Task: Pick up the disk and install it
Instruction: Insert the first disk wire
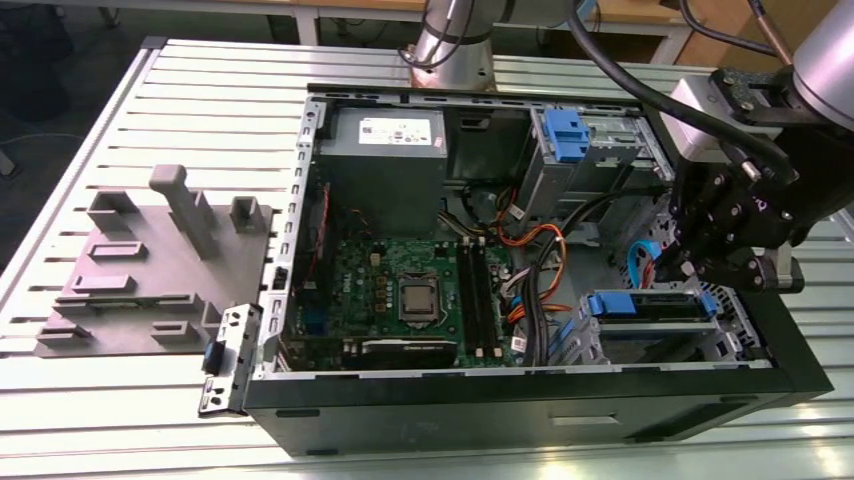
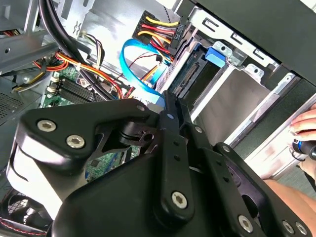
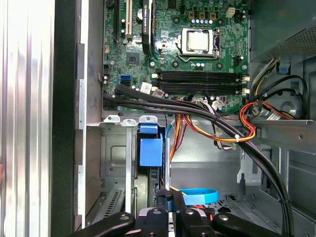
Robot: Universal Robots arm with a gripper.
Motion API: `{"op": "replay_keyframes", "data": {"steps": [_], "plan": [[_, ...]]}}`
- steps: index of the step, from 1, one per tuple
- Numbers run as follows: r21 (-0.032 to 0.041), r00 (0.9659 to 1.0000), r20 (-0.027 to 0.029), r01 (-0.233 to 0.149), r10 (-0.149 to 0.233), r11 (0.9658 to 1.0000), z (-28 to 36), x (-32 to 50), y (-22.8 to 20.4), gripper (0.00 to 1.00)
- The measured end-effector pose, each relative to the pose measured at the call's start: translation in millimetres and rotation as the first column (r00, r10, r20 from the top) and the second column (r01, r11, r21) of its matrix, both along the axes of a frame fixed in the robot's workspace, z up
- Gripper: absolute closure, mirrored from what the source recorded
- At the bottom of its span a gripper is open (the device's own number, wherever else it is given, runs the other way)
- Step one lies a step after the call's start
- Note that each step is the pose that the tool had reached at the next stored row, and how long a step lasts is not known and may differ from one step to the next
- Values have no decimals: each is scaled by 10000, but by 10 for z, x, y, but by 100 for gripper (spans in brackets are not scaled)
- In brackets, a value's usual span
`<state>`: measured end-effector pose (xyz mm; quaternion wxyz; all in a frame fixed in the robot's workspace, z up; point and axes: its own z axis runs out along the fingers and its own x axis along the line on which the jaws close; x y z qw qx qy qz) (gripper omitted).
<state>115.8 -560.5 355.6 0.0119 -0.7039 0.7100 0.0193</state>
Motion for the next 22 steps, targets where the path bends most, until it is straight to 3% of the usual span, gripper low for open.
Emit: {"op": "replay_keyframes", "data": {"steps": [22], "plan": [[0, 10000, 0, 0, 0, 10000, 0, 0, -37, 84]]}}
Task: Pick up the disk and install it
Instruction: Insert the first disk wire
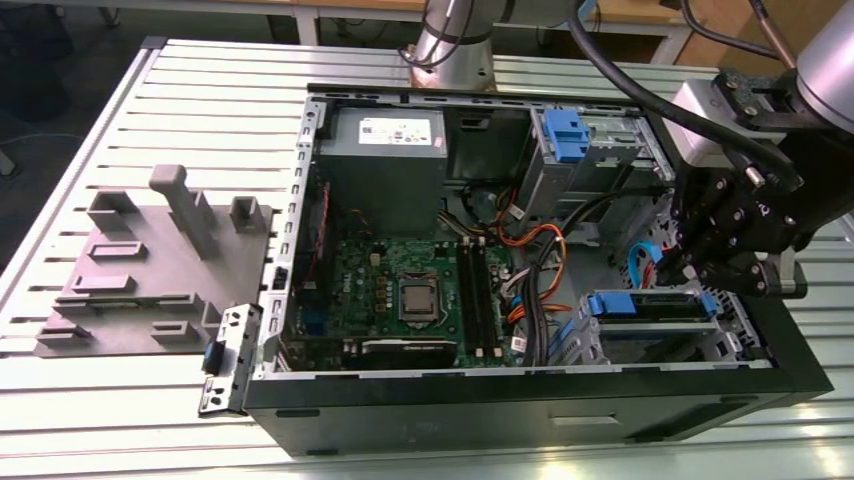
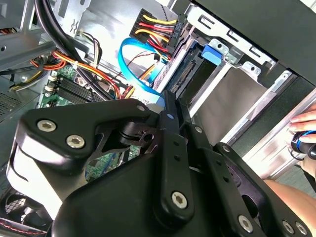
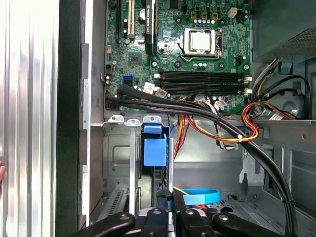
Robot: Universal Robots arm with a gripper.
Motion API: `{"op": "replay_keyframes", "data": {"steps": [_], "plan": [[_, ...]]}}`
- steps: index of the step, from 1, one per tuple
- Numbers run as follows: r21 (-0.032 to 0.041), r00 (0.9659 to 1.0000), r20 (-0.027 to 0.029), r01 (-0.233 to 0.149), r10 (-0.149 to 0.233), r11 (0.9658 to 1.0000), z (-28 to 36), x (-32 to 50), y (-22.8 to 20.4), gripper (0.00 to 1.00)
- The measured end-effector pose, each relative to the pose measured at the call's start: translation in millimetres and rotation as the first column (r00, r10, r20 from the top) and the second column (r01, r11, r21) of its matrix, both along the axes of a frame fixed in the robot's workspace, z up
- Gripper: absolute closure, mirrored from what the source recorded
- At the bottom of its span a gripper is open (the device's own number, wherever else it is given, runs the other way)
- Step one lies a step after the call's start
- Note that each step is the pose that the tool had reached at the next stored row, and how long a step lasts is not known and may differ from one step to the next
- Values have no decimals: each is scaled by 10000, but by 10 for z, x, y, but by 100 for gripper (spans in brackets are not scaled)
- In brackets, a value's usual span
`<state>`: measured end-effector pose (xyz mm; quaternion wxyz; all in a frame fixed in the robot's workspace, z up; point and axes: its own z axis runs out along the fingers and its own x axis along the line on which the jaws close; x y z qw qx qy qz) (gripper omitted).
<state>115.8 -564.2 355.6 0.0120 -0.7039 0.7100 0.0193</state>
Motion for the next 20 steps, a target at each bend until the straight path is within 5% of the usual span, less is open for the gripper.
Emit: {"op": "replay_keyframes", "data": {"steps": [20], "plan": [[0, 10000, 0, 0, 0, 10000, -27, 0, -42, 84]]}}
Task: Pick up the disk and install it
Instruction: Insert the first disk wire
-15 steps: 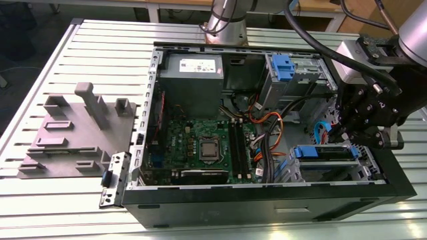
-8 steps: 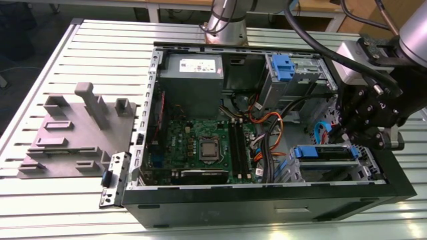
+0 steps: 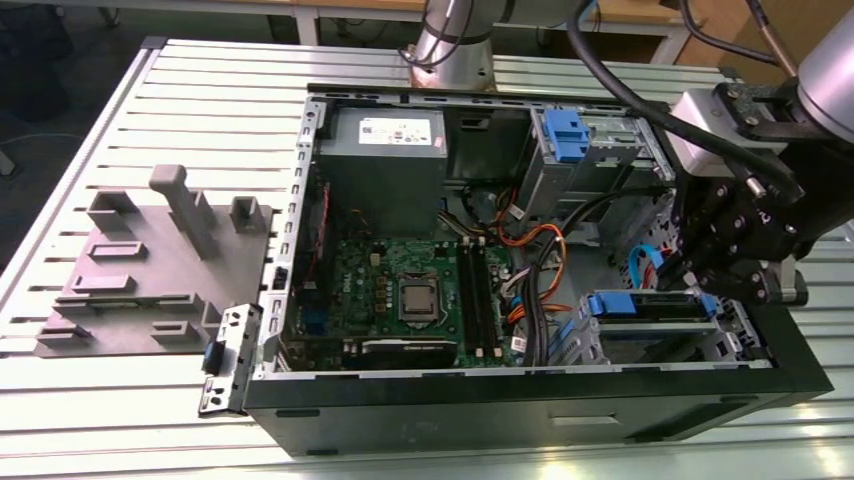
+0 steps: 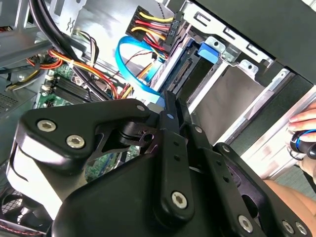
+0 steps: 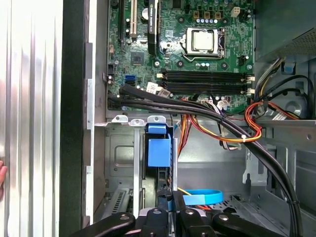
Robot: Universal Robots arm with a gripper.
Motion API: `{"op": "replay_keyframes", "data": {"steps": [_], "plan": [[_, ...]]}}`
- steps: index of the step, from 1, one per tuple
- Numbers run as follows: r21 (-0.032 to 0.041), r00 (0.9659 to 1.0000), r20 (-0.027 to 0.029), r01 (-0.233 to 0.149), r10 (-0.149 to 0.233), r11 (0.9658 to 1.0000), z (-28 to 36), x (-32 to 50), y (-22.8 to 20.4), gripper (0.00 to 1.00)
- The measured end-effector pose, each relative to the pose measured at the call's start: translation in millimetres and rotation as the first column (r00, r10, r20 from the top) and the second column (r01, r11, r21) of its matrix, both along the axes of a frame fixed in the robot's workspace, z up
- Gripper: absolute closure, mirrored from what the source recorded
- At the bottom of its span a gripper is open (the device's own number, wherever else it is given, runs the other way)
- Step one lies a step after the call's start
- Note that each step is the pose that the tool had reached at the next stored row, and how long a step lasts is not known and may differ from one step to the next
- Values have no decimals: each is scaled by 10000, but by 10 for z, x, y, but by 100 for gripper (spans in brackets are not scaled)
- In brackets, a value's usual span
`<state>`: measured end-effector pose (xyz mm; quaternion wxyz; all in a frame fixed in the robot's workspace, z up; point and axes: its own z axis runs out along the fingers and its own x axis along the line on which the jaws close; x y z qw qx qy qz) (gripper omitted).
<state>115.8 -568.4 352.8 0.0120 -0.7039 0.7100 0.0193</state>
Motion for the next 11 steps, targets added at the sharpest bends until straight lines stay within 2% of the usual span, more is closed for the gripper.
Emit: {"op": "replay_keyframes", "data": {"steps": [11], "plan": [[0, 10000, -5, 1, -1, 10000, -30, 31, -7, 84]]}}
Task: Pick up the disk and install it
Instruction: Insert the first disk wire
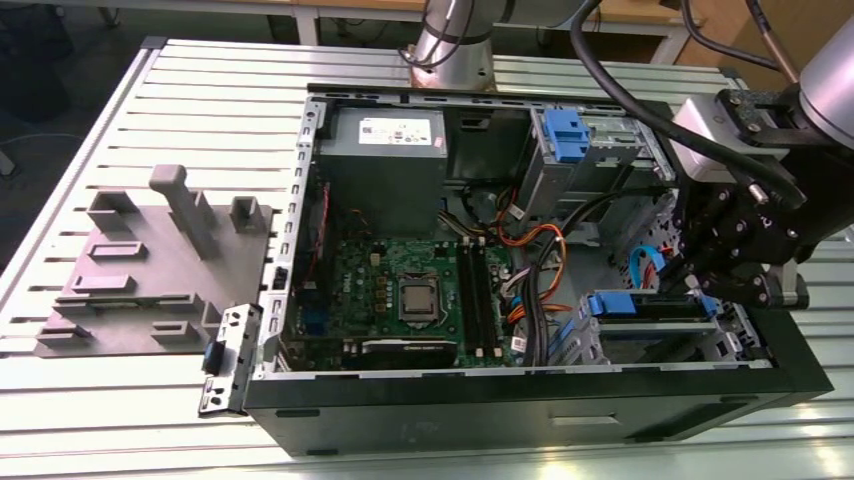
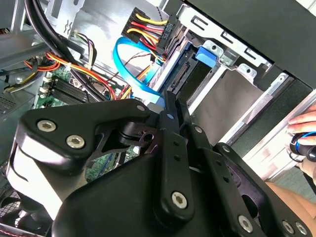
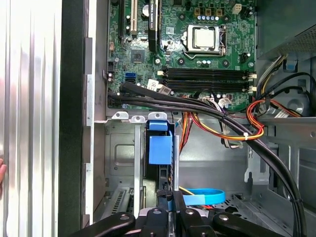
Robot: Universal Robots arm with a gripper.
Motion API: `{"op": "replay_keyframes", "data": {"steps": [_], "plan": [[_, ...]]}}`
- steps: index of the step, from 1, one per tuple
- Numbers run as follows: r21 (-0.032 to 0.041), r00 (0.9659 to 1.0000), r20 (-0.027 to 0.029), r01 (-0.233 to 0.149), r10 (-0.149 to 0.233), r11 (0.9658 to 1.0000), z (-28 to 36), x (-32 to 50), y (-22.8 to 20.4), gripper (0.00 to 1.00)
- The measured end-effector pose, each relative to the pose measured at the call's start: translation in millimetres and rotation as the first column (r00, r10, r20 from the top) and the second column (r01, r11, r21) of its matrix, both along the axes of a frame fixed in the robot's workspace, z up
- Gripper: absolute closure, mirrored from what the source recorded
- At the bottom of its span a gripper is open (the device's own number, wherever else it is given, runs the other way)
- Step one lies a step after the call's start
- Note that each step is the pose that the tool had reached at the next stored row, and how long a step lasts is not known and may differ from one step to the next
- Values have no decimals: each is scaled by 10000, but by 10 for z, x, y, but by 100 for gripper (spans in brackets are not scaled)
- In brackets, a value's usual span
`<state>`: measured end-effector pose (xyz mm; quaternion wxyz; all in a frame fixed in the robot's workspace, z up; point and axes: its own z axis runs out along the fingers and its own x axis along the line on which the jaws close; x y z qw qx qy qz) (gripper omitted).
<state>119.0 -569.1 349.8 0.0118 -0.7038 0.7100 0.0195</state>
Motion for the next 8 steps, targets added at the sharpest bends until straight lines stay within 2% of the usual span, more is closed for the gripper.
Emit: {"op": "replay_keyframes", "data": {"steps": [8], "plan": [[1, 10000, 0, 0, 0, 10000, -11, 0, 0, 84]]}}
